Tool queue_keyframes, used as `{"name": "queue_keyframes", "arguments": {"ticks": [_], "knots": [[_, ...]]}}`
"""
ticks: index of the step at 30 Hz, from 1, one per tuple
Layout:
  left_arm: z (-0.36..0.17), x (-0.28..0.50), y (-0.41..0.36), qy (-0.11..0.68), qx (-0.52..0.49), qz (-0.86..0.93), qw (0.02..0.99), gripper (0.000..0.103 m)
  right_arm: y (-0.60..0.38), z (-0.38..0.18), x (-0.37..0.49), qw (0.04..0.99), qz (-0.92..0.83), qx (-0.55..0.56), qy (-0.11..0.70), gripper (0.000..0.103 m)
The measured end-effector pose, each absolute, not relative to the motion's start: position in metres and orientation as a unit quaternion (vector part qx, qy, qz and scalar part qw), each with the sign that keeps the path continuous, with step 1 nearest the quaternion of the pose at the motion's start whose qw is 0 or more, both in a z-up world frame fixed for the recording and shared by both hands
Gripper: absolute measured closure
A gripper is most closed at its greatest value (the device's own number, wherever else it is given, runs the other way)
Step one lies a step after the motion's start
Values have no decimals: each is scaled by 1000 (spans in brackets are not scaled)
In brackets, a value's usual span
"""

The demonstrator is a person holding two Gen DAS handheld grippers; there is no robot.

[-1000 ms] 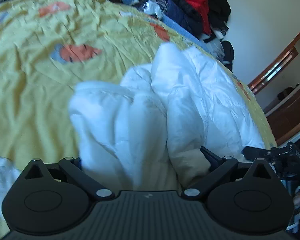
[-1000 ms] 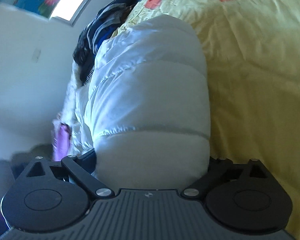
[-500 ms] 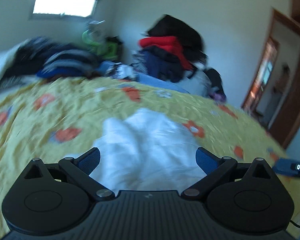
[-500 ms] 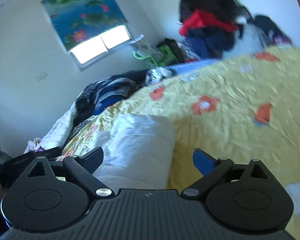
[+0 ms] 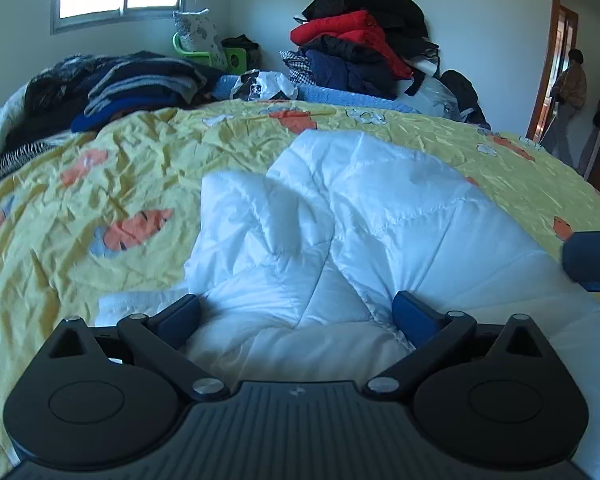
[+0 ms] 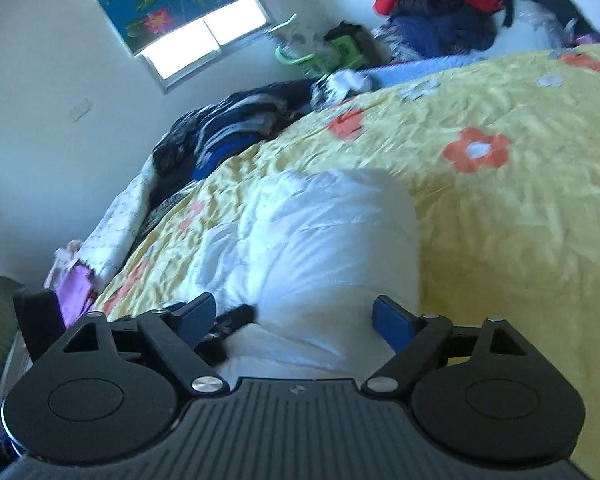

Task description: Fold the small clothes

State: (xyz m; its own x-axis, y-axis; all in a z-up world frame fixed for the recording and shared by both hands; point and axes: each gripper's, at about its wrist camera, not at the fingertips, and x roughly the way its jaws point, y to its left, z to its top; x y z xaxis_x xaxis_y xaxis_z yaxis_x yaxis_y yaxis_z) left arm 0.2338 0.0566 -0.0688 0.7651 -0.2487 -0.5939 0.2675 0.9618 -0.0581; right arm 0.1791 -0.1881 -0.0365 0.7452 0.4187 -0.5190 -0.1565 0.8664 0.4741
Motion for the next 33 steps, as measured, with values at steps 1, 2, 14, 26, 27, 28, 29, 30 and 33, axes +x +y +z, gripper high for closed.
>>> {"name": "queue_keyframes", "arguments": {"ticks": [1,2,14,26,27,28,29,30,33], "knots": [[-70,234,55,315,14,-135,939,0,-184,-39,180,912,154,191,329,10],[-70,232,53,314,18,-132,940,0,-181,-46,184,912,149,183,337,9],[-78,232,53,307,11,-128,943,0,-200,-53,173,910,117,195,346,17],[-39,177,64,285,31,-65,956,0,-172,-26,157,930,134,96,329,13],[-46,177,62,295,41,-57,953,0,-171,-29,157,929,131,96,334,13],[-52,177,61,301,43,-55,951,0,-169,-32,157,928,129,92,336,12],[-55,177,64,303,39,-57,950,0,-167,-34,156,929,128,86,336,12],[-58,177,65,304,37,-56,950,0,-165,-37,155,929,127,80,338,10],[-64,180,66,311,33,-59,948,0,-155,-48,156,924,133,64,352,6]]}}
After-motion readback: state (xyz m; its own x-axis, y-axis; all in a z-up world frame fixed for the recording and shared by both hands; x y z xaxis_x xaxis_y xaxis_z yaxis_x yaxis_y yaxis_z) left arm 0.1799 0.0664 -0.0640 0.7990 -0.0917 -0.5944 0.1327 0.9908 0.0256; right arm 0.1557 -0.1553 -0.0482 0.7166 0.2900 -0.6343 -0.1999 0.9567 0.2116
